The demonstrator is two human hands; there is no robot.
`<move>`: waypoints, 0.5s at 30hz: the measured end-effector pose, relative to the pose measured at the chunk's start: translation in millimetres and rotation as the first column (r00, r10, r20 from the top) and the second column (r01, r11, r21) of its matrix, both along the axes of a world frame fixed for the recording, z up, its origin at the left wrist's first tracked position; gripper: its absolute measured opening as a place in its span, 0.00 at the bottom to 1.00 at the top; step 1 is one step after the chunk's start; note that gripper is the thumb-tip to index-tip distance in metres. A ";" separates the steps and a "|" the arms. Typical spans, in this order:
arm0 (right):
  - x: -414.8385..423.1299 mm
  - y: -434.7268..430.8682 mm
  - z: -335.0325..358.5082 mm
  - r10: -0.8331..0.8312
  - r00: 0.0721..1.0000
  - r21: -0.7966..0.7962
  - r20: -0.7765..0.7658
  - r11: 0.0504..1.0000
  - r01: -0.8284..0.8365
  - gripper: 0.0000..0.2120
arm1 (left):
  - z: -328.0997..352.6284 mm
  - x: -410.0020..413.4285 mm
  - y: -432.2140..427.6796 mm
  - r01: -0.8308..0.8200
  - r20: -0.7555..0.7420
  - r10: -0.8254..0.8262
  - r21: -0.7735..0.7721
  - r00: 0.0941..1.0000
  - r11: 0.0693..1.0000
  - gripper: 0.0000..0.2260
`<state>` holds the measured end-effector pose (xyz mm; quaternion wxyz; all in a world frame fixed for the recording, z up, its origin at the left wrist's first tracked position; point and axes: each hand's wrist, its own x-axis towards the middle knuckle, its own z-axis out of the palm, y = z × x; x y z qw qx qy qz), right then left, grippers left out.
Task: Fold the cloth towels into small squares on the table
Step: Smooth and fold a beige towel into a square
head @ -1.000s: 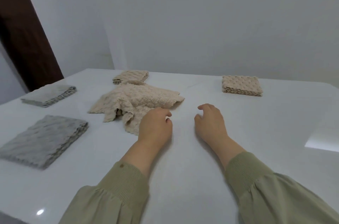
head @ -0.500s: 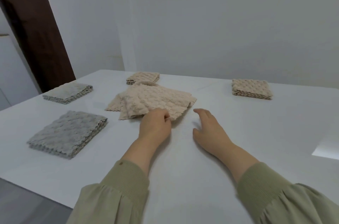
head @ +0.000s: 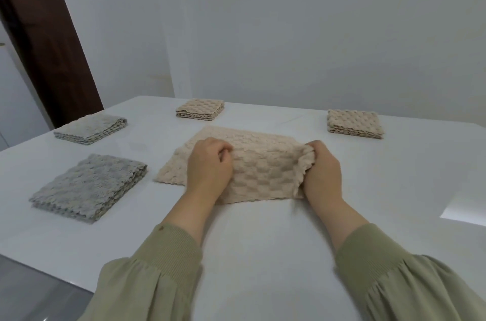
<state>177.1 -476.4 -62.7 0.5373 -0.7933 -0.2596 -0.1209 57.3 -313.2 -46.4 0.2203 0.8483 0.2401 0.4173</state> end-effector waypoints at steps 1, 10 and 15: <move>2.1 -5.4 2.7 -0.044 0.999 0.011 -0.007 0.999 0.044 0.15 | -1.8 0.3 4.3 -0.064 -0.017 0.064 -0.002 0.998 0.998 0.10; -22.3 -3.8 18.8 -0.030 0.851 0.143 0.524 0.988 -0.054 0.20 | -13.5 4.2 18.7 -0.169 -0.489 0.094 -0.112 0.867 0.979 0.16; -32.4 22.6 -1.1 0.284 0.902 -0.750 0.326 0.658 0.064 0.17 | -15.7 5.2 15.7 0.077 -0.482 -0.111 -0.090 0.869 0.993 0.16</move>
